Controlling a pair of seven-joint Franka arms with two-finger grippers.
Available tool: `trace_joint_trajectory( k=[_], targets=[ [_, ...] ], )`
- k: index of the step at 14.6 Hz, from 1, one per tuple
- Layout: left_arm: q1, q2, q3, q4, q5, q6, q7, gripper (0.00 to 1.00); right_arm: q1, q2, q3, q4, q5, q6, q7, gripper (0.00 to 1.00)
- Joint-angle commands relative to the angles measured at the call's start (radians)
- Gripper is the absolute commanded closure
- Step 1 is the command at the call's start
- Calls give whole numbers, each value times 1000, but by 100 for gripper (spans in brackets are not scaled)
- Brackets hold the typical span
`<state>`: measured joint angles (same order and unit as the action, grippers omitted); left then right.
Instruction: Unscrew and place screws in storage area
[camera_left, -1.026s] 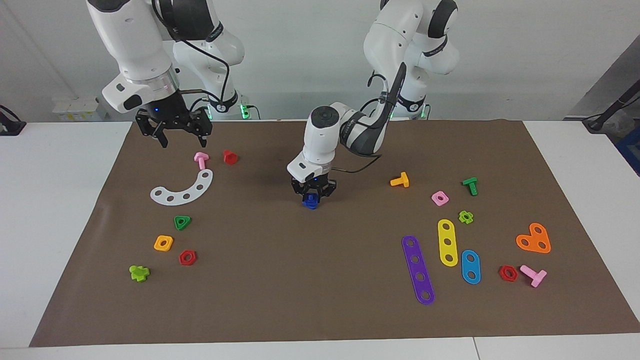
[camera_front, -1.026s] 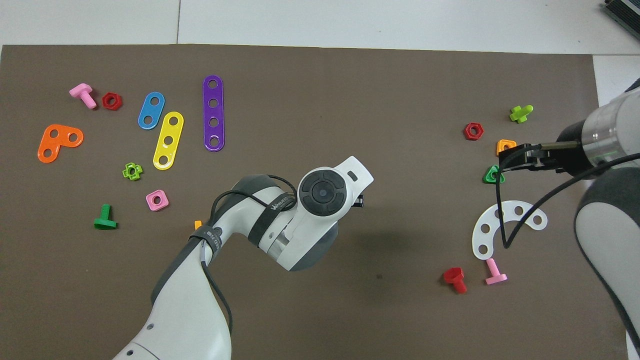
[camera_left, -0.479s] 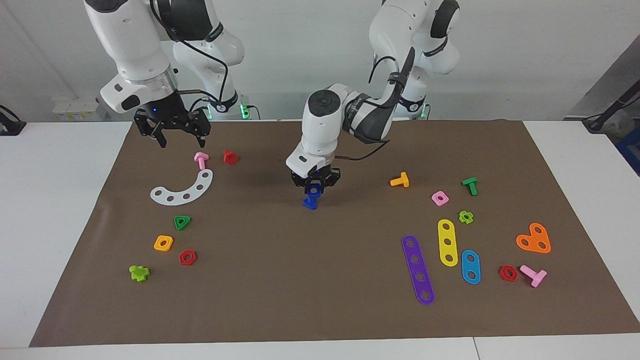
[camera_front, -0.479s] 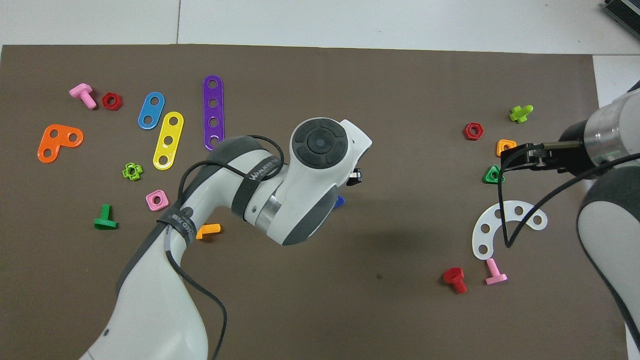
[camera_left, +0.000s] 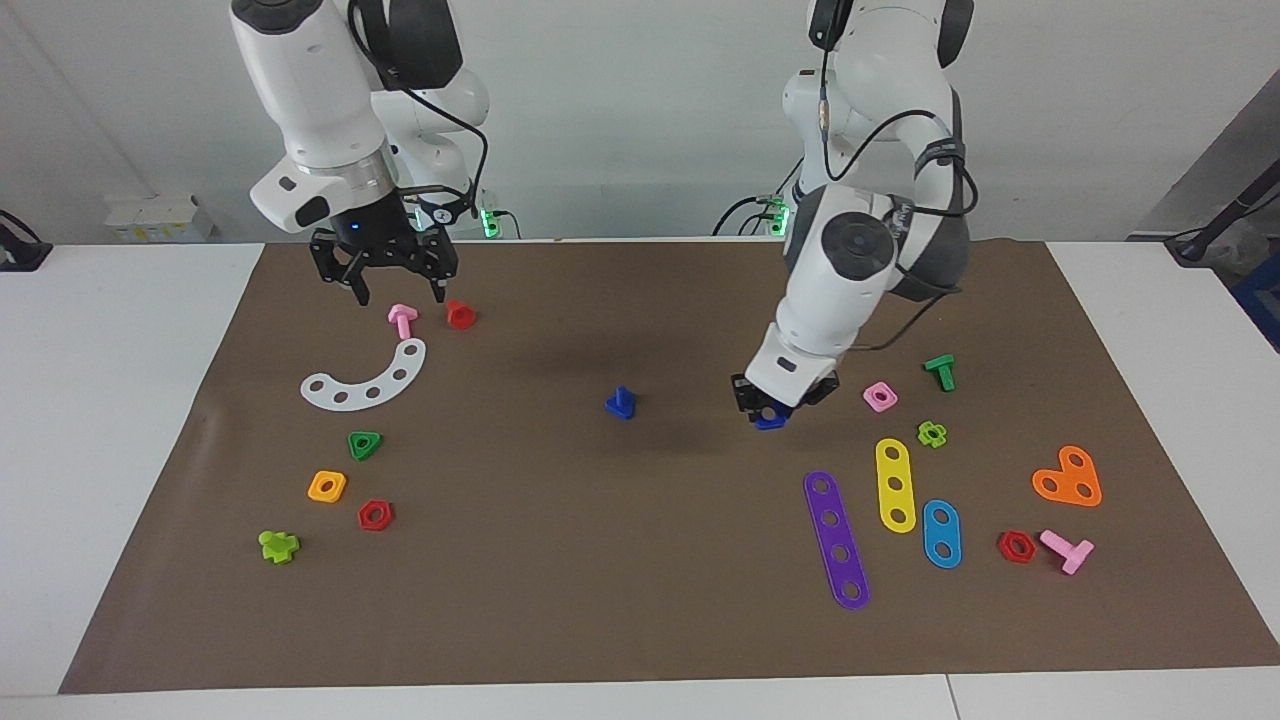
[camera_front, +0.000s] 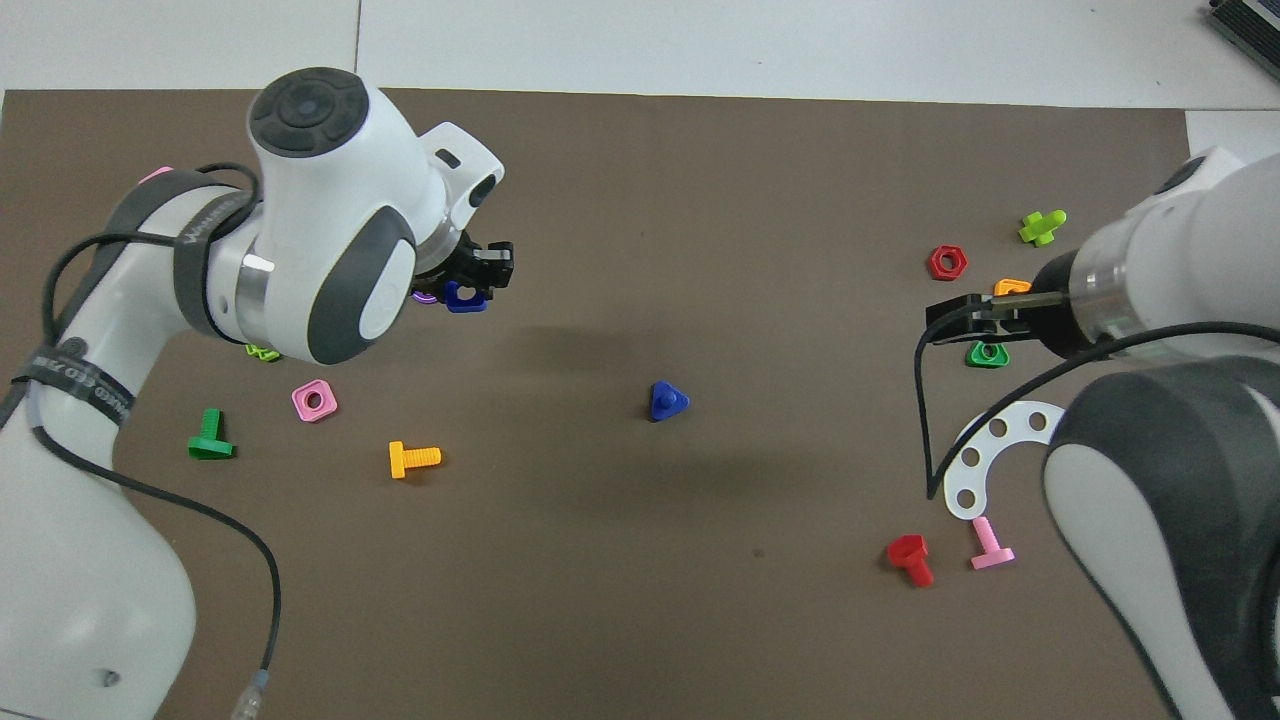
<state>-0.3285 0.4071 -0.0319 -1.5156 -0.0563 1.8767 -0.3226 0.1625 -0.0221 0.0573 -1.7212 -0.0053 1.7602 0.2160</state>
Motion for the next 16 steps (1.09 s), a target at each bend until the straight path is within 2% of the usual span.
trace_joint_trajectory(
  k=[1, 4, 7, 8, 9, 10, 11, 14, 16],
  targets=[
    [103, -69, -10, -173, -20, 95, 205, 100, 90, 28, 3, -32, -15, 79, 118, 2],
    [135, -131, -8, -378, -20, 298, 270, 100, 188, 105, 3, -32, -42, 171, 253, 3],
    [137, -154, -8, -495, -19, 386, 270, 100, 279, 201, 3, -32, -62, 278, 383, 3],
    [135, -162, -8, -511, -19, 391, 270, 92, 298, 227, 3, -32, -76, 301, 419, 3],
    [135, -162, -8, -521, -19, 397, 270, 80, 327, 249, 3, -32, -84, 318, 449, 3],
    [135, -163, -8, -532, -19, 412, 272, 33, 344, 272, 3, -32, -91, 344, 476, 3],
    [135, -162, -8, -535, -19, 429, 283, 0, 357, 295, 3, -32, -97, 363, 490, 3],
    [153, -159, -8, -522, -19, 429, 295, 0, 373, 320, 3, -47, -104, 398, 496, 5],
    [192, -156, -6, -488, -10, 383, 323, 0, 374, 330, 3, -72, -105, 421, 497, 6]
  ],
)
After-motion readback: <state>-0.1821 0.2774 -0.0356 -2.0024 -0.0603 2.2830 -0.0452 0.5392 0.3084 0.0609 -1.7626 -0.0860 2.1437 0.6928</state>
